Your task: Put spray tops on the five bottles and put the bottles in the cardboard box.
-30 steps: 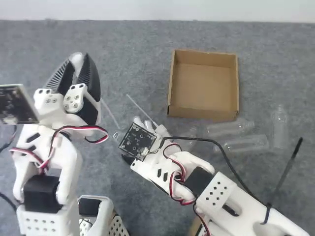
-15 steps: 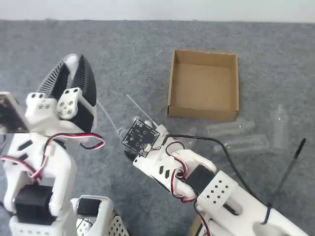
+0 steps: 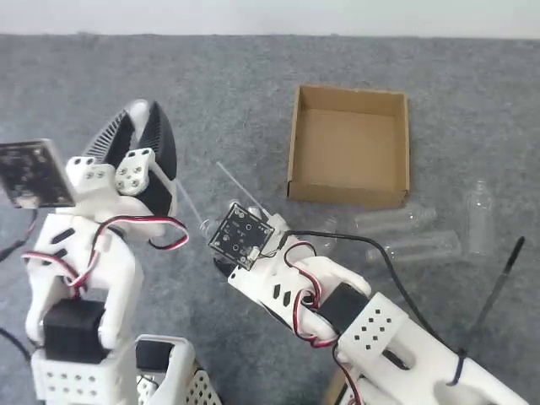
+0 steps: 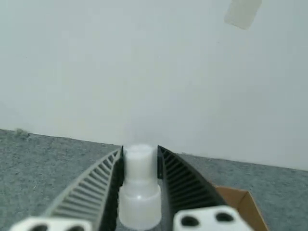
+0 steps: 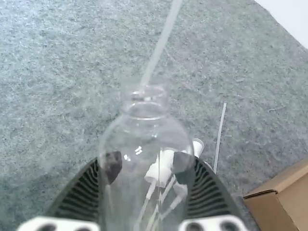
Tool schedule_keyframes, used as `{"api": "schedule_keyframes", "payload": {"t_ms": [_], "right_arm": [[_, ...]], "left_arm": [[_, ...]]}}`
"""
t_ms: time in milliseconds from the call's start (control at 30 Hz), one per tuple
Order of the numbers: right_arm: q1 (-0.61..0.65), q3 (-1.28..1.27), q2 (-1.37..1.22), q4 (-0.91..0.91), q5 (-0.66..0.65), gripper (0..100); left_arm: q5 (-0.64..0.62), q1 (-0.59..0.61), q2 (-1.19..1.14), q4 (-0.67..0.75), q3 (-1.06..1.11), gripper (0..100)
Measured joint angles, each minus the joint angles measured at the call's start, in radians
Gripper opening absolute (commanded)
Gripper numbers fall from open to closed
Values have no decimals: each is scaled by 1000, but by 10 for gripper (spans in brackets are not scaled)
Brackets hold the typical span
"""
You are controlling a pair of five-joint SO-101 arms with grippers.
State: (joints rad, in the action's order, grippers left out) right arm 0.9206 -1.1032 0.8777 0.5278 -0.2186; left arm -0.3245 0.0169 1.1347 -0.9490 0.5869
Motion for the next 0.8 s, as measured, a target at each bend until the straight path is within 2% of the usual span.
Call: {"api": "schedule_keyframes", "payload": {"t_ms": [300, 533, 700, 800], "right_arm": [[-6, -72, 21, -2, 2, 6], [-137, -100, 77, -107, 5, 6], [-161, -155, 77, -265, 124, 6], [-161, -161, 77, -301, 158, 6]], "left_arm": [[0, -117, 0, 0, 138, 11], [-5, -133, 0, -12, 144, 11], [-6, -147, 8, -6, 149, 11], [-8, -209, 14, -8, 172, 11]]}}
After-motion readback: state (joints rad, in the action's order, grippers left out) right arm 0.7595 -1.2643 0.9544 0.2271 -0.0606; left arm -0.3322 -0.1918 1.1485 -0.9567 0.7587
